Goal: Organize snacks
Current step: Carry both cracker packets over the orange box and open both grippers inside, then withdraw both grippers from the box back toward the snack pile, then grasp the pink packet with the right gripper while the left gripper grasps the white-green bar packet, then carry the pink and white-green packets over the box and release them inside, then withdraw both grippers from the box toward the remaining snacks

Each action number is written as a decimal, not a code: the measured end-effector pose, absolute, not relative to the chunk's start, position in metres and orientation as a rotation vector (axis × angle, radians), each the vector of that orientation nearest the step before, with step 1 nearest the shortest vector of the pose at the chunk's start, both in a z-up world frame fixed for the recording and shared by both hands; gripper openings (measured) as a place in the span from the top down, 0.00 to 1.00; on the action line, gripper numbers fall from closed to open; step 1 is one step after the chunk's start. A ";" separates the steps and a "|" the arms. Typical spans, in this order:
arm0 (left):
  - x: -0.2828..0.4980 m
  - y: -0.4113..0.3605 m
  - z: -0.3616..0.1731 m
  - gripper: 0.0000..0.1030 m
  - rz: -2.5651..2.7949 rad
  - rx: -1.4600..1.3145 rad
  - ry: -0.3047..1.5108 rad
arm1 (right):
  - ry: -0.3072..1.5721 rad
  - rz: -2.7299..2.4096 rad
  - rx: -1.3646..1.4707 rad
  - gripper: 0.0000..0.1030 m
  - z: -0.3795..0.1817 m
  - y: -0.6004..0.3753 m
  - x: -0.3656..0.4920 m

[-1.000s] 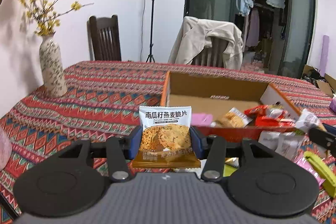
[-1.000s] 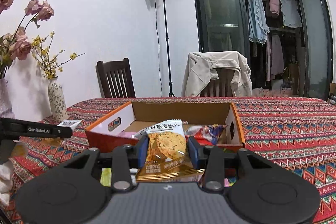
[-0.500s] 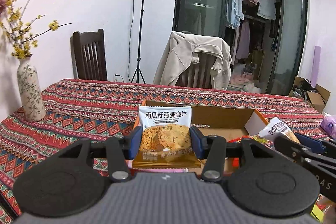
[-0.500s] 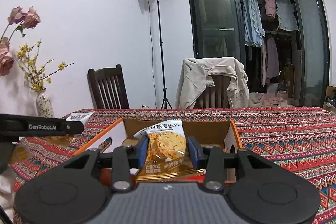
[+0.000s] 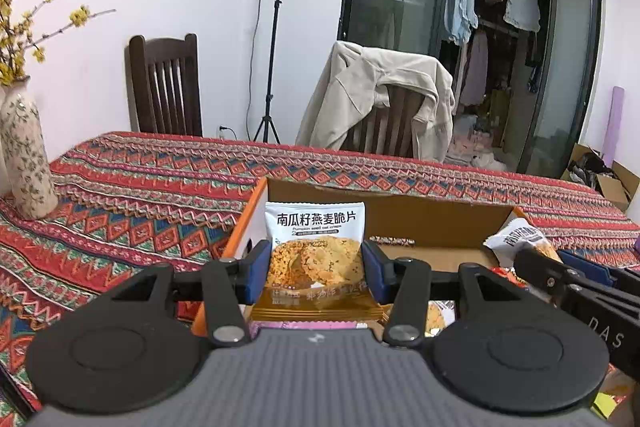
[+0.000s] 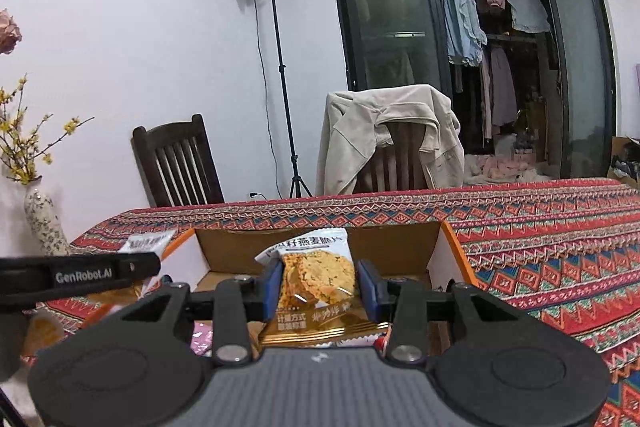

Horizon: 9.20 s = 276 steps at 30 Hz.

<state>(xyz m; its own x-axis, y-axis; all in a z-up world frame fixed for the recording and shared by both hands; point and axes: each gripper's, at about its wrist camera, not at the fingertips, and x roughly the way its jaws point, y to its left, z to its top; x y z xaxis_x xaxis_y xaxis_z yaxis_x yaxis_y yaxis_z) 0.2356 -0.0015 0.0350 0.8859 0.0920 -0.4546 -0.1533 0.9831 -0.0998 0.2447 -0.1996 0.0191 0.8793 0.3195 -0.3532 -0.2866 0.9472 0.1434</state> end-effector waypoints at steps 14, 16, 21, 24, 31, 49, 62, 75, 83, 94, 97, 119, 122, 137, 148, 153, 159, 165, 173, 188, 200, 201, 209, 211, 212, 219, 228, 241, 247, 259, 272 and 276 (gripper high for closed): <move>0.226 0.004 0.034 0.03 0.122 -0.165 0.396 | 0.419 0.291 0.099 0.34 0.009 -0.205 0.252; 0.222 0.005 0.036 0.00 0.138 -0.165 0.370 | 0.409 0.282 0.114 0.11 0.009 -0.208 0.250; 0.222 0.008 0.036 0.00 0.137 -0.178 0.373 | 0.420 0.287 0.144 0.00 0.006 -0.212 0.250; 0.222 0.008 0.036 0.00 0.146 -0.169 0.375 | 0.422 0.278 0.134 0.00 0.005 -0.212 0.250; 0.210 0.009 0.041 0.00 0.165 -0.186 0.382 | 0.406 0.282 0.122 0.00 0.008 -0.212 0.240; 0.129 0.014 0.058 0.00 0.118 -0.134 0.342 | 0.351 0.329 0.037 0.00 0.034 -0.226 0.165; 0.076 0.033 0.014 0.00 0.078 -0.135 0.427 | 0.436 0.373 -0.022 0.00 0.008 -0.238 0.114; 0.056 0.035 -0.006 0.00 0.086 -0.141 0.490 | 0.547 0.347 -0.036 0.00 -0.025 -0.253 0.082; 0.053 0.030 -0.007 0.00 0.090 -0.146 0.504 | 0.570 0.344 -0.046 0.00 -0.027 -0.256 0.091; 0.052 0.031 -0.010 0.00 0.108 -0.156 0.518 | 0.664 0.296 -0.093 0.26 -0.045 -0.252 0.132; 0.052 0.031 -0.010 0.00 0.112 -0.159 0.521 | 0.681 0.283 -0.108 0.33 -0.049 -0.248 0.142; 0.067 0.003 -0.010 0.00 0.055 -0.141 0.562 | 0.510 0.303 -0.013 0.42 -0.027 -0.265 0.104; 0.078 -0.004 -0.005 0.00 0.061 -0.142 0.564 | 0.505 0.311 -0.009 0.42 -0.027 -0.264 0.103; 0.165 -0.028 -0.014 0.00 0.224 -0.176 0.731 | 0.503 0.324 0.010 0.42 -0.026 -0.262 0.106; 0.166 -0.015 -0.029 0.00 0.234 -0.174 0.792 | 0.519 0.329 0.014 0.42 -0.031 -0.263 0.109; 0.164 -0.005 -0.030 0.11 0.227 -0.161 0.803 | 0.526 0.331 0.015 0.42 -0.032 -0.262 0.111; 0.161 0.004 -0.032 0.35 0.202 -0.174 0.808 | 0.531 0.333 0.012 0.42 -0.033 -0.260 0.110; 0.150 0.017 -0.029 0.62 0.185 -0.199 0.786 | 0.535 0.329 0.016 0.42 -0.033 -0.260 0.109; 0.135 0.026 -0.027 0.62 0.185 -0.203 0.758 | 0.530 0.333 0.011 0.42 -0.030 -0.255 0.104; 0.110 0.019 0.009 0.62 0.121 -0.176 0.618 | 0.471 0.332 0.015 0.42 -0.011 -0.252 0.099; 0.135 -0.003 0.051 0.62 0.062 -0.134 0.508 | 0.372 0.346 0.051 0.42 0.029 -0.245 0.127; 0.141 -0.005 0.056 0.62 0.058 -0.136 0.499 | 0.364 0.345 0.055 0.42 0.033 -0.243 0.132; 0.190 -0.015 0.077 0.62 0.038 -0.165 0.443 | 0.363 0.317 0.126 0.42 0.053 -0.230 0.191; 0.204 -0.016 0.078 0.62 0.041 -0.168 0.434 | 0.371 0.303 0.118 0.42 0.052 -0.223 0.210; 0.212 -0.016 0.076 0.62 0.049 -0.171 0.435 | 0.376 0.299 0.115 0.42 0.050 -0.220 0.218; 0.254 -0.008 0.049 0.62 0.129 -0.190 0.405 | 0.395 0.288 0.131 0.42 0.027 -0.207 0.267; 0.268 0.001 0.025 0.62 0.132 -0.177 0.468 | 0.415 0.291 0.117 0.42 0.008 -0.208 0.276; 0.247 0.004 0.029 0.00 0.153 -0.205 0.370 | 0.412 0.279 0.127 0.06 0.003 -0.211 0.271; 0.248 0.008 0.031 0.00 0.148 -0.233 0.378 | 0.428 0.273 0.117 0.01 -0.003 -0.211 0.270; 0.211 0.006 0.055 0.00 0.123 -0.236 0.372 | 0.376 0.267 0.112 0.00 0.013 -0.220 0.236; 0.156 0.005 0.038 0.00 0.027 -0.241 0.446 | 0.364 0.253 0.058 0.00 0.007 -0.243 0.168; 0.139 0.008 0.026 0.00 0.034 -0.209 0.458 | 0.398 0.251 0.049 0.00 -0.008 -0.252 0.151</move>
<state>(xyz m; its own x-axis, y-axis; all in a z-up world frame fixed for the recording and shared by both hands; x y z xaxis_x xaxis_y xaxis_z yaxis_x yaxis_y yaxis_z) 0.1388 0.0077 0.0260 0.8970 -0.0146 -0.4419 -0.0789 0.9781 -0.1925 0.1511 -0.2524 -0.0082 0.8913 0.2512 -0.3774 -0.2323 0.9679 0.0958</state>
